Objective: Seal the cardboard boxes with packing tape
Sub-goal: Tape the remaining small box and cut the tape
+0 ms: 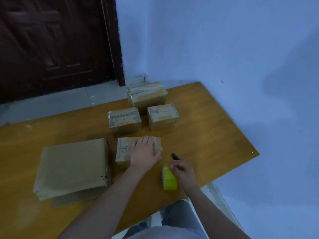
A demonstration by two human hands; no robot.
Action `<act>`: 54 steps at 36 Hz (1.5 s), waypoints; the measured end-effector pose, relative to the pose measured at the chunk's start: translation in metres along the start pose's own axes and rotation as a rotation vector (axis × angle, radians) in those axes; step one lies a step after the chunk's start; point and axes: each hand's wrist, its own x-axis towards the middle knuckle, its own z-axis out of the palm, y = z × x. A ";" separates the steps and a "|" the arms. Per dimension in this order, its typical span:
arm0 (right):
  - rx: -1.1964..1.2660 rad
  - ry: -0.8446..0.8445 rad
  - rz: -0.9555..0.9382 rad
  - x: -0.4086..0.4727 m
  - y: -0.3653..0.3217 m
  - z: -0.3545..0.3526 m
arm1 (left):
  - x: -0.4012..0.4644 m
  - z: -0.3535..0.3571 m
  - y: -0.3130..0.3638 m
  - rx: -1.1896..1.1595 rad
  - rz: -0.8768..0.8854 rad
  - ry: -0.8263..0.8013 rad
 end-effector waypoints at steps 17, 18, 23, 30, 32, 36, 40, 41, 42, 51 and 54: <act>0.058 -0.049 0.080 0.007 0.004 0.001 | 0.047 0.012 0.010 0.106 -0.087 -0.062; 0.069 -0.049 0.097 0.008 0.004 0.001 | 0.047 0.015 0.009 0.097 -0.072 -0.066; 0.113 -0.025 0.147 0.012 0.006 0.001 | 0.049 0.017 0.004 0.043 -0.029 -0.080; 0.075 -0.053 0.123 0.015 0.002 0.001 | 0.050 0.018 0.003 0.066 0.004 -0.107; 0.062 -0.060 0.113 0.016 0.001 0.001 | 0.051 0.018 0.003 0.072 0.007 -0.120; 0.059 -0.061 0.141 0.017 -0.001 0.002 | 0.050 0.018 0.003 0.096 0.011 -0.145; 0.054 -0.049 0.141 0.018 -0.001 0.004 | 0.051 0.016 0.004 0.104 -0.016 -0.151; 0.051 -0.046 0.141 0.018 -0.001 0.004 | 0.051 0.016 0.004 0.109 -0.021 -0.153; 0.049 -0.045 0.140 0.018 -0.001 0.004 | 0.051 0.016 0.004 0.113 -0.026 -0.154; 0.053 -0.061 0.156 0.017 -0.002 0.000 | 0.052 0.013 0.007 0.132 -0.048 -0.179; 0.043 -0.056 0.163 0.018 -0.001 0.001 | 0.053 0.014 0.006 0.125 -0.044 -0.196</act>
